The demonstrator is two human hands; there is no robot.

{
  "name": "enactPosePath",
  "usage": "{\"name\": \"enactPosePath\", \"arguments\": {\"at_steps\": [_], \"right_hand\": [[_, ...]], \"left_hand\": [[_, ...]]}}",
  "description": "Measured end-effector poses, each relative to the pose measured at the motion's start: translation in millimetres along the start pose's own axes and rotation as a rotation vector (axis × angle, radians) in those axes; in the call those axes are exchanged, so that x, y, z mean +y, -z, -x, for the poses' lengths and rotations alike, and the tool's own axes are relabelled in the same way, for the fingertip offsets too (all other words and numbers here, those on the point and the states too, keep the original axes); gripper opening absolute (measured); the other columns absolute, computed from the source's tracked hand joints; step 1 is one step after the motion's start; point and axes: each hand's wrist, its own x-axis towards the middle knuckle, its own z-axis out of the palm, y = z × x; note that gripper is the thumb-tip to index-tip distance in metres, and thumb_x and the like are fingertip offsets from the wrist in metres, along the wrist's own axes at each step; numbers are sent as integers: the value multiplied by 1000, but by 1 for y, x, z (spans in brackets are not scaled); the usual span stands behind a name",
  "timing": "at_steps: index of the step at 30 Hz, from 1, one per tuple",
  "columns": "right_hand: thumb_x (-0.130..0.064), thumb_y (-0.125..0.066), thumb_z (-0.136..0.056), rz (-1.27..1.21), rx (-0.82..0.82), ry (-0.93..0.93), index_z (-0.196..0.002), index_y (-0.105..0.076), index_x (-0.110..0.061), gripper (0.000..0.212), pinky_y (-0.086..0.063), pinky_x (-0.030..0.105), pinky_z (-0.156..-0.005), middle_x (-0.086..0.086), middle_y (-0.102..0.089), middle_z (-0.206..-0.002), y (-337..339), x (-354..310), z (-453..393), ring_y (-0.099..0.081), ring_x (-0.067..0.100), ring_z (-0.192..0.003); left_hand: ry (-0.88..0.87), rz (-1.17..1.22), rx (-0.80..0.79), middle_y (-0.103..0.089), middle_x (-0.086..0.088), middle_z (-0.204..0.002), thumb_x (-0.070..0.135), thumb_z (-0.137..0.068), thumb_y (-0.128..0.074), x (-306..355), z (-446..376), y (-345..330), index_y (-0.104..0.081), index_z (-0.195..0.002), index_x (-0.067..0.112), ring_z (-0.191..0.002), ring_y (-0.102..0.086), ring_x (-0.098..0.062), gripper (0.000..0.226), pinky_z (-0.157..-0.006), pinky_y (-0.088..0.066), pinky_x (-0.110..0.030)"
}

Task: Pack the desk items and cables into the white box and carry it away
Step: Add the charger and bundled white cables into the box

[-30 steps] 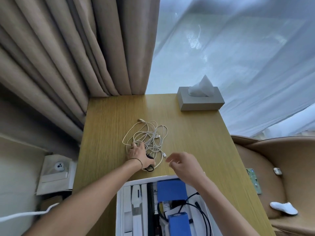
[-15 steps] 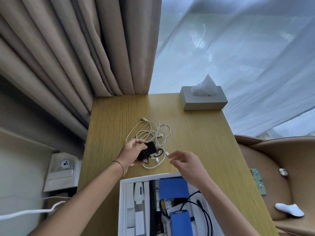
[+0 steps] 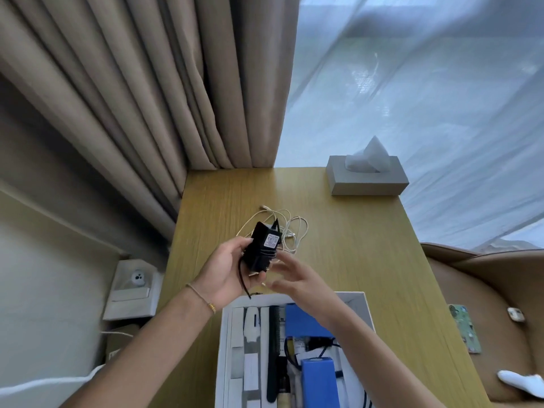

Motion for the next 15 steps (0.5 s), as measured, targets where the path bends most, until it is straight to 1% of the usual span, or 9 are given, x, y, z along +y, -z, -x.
{"name": "enactPosePath", "arguments": {"at_steps": [2,3,5,7,8,9,10,12,15], "right_hand": [[-11,-65,-92,-31,-106,10,-129,-59,-31,42,-49,34,-104,-2,-74,-118,-10,2,4,-65,13,-119],[-16,-66,-93,-37,-140,10,-127,-58,-26,37,-48,36,-104,2,-76,-113,-14,3,7,-67,16,-115],[-26,-65,-96,12,-165,16,-125,-60,-22,30,-48,38,-100,4,-76,-89,-19,3,11,-70,21,-94],[-27,-58,-101,89,-148,31,-117,-68,-16,22,-48,31,-78,-4,-60,-67,-20,2,16,-58,17,-68],[-26,-54,-104,110,-122,41,-108,-72,-11,24,-45,27,-67,-9,-52,-62,-19,0,18,-51,12,-60],[-25,-51,-105,119,-84,49,-98,-74,-7,29,-42,23,-61,-15,-47,-57,-17,-4,19,-45,7,-55],[-25,-50,-105,129,-42,63,-90,-73,-7,33,-41,22,-58,-17,-43,-53,-14,-9,21,-42,4,-52],[-25,-49,-105,171,23,113,-82,-72,-10,36,-43,26,-58,-16,-41,-54,-6,-20,25,-40,7,-51],[-24,-50,-105,262,42,191,-80,-70,-14,33,-40,37,-60,3,-46,-65,5,-33,30,-42,20,-59]], "left_hand": [[-46,38,-65,-65,-19,-96,19,-95,-51,0,5,-7,-64,-113,-4,-80,-62,-26,32,-61,-59,-34],[-76,41,-80,-66,-20,-100,18,-95,-52,0,6,-9,-64,-115,-4,-83,-64,-27,32,-67,-61,-37],[-156,19,-63,-65,-22,-107,13,-97,-51,0,7,-12,-60,-123,-1,-90,-65,-30,30,-79,-60,-43],[-233,-15,-6,-65,-23,-110,7,-98,-51,1,7,-10,-56,-123,3,-93,-65,-32,26,-83,-59,-48],[-256,-44,25,-66,-23,-110,5,-98,-51,1,7,-8,-55,-124,4,-93,-67,-33,27,-81,-60,-49],[-262,-80,52,-66,-23,-110,3,-97,-52,1,7,-4,-53,-127,4,-91,-68,-33,30,-78,-62,-47],[-255,-123,73,-66,-23,-111,3,-97,-52,0,7,-1,-52,-130,4,-89,-69,-32,33,-74,-62,-45],[-219,-192,98,-64,-24,-115,5,-97,-52,-3,7,4,-53,-133,3,-92,-70,-30,36,-73,-62,-44],[-148,-188,102,-58,-32,-129,7,-97,-53,-10,8,10,-56,-133,2,-108,-64,-36,37,-91,-56,-55]]}}
